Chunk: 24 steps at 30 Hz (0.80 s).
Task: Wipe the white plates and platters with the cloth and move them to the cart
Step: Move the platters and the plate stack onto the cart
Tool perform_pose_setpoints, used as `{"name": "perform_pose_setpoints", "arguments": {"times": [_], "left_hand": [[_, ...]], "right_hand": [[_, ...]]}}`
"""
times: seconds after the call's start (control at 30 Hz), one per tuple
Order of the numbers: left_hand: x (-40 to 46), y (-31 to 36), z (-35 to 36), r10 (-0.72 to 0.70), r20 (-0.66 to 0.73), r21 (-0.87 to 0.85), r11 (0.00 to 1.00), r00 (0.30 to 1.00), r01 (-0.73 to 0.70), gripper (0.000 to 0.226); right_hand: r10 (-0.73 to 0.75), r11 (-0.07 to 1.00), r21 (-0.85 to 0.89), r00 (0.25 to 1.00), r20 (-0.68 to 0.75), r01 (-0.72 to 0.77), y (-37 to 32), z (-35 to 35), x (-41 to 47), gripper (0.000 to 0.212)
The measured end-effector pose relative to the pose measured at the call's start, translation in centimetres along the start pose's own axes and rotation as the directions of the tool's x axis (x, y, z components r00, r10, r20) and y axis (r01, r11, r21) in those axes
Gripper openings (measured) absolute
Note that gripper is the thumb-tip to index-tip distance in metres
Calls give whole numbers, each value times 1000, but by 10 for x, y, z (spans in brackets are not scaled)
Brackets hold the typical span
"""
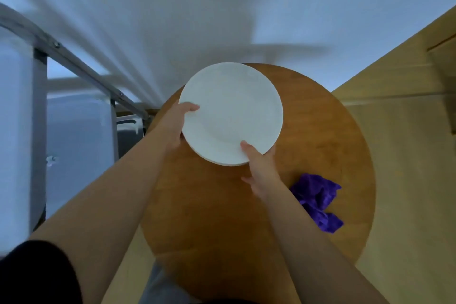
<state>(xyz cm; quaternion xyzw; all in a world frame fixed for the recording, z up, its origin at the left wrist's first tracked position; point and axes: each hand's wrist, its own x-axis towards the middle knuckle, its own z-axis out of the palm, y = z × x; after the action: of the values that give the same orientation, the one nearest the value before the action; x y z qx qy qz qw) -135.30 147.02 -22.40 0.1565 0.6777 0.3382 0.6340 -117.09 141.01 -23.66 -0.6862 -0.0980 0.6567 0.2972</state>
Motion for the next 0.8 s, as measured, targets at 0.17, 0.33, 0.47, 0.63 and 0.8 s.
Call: {"name": "perform_pose_setpoints", "arguments": {"times": [0.17, 0.33, 0.47, 0.63, 0.8], "left_hand": [[-2, -4, 3, 2, -93, -4, 1000, 996, -3, 17], [-15, -20, 7, 4, -119, -39, 999, 993, -9, 29], [-36, -54, 18, -6, -142, -163, 986, 990, -17, 52], [-68, -92, 48, -67, -203, -280, 960, 977, 8, 60], [-75, -86, 41, 46, -153, -183, 980, 987, -74, 52]], "right_hand": [[-31, 999, 37, 997, 64, 28, -1, -4, 2, 74], [-68, 997, -23, 993, 100, 70, -10, -21, 6, 66], [-64, 983, -160, 981, 182, 94, -28, -45, 11, 57], [-29, 960, -266, 978, 206, 84, -53, -63, 20, 50], [-28, 946, -309, 973, 228, 100, -62, -66, 20, 23]]}}
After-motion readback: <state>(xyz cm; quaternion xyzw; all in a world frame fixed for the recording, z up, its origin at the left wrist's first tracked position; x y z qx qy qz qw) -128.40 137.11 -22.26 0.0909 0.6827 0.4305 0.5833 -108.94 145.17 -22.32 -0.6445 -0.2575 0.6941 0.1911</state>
